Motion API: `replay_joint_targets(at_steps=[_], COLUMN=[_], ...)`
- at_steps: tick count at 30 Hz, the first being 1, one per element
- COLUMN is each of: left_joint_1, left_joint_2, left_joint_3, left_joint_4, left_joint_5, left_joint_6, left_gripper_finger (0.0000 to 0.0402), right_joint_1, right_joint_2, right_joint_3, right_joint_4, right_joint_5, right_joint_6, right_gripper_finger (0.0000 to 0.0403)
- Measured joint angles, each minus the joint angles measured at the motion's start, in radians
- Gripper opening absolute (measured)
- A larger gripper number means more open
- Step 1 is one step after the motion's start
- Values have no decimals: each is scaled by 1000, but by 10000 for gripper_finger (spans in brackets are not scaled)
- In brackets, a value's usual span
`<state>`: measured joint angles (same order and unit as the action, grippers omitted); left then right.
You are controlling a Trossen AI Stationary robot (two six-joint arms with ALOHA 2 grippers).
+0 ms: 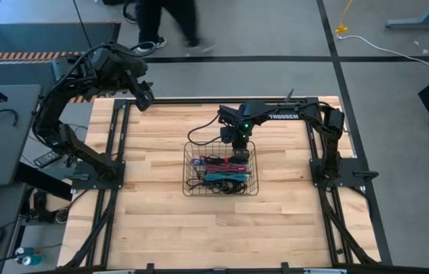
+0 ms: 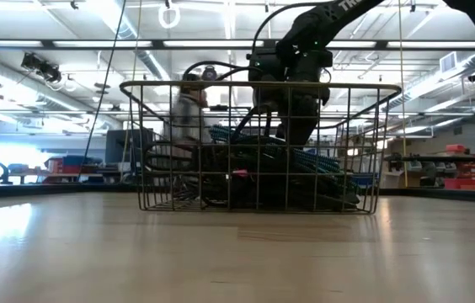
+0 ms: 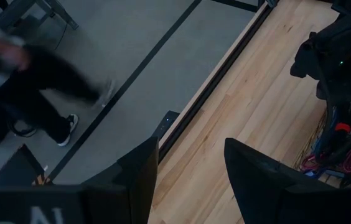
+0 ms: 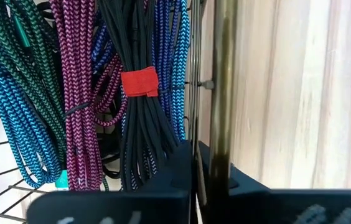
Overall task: Pick and place USB-C Cables
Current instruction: Adjust the wire basket, then return to Home Position
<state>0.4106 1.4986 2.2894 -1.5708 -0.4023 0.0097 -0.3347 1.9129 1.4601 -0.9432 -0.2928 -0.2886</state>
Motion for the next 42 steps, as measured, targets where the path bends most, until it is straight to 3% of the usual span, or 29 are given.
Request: replay_joint_targets(at_steps=[16,23,28,34,38,42], left_joint_1=[0,0,0,0,0,1], left_joint_2=[0,0,0,0,0,0], left_joint_3=[0,0,0,0,0,0], left_joint_4=[0,0,0,0,0,0], left_joint_5=[0,0,0,0,0,0], left_joint_6=[1,2,3,10,13,13], left_gripper_finger=[190,190,190,190,190,190], right_joint_1=[1,1,1,-3,-20,-50], right_joint_2=[0,-1,-2,-2,-3,-100], right_joint_3=[28,172,363,669,875,837], right_joint_4=[22,-21,-147,-313,-433,-422], right_joint_5=[18,60,70,162,283,340], right_joint_6=[12,15,-4,-22,-35,-35], right_gripper_finger=[94,132,141,136,105,27])
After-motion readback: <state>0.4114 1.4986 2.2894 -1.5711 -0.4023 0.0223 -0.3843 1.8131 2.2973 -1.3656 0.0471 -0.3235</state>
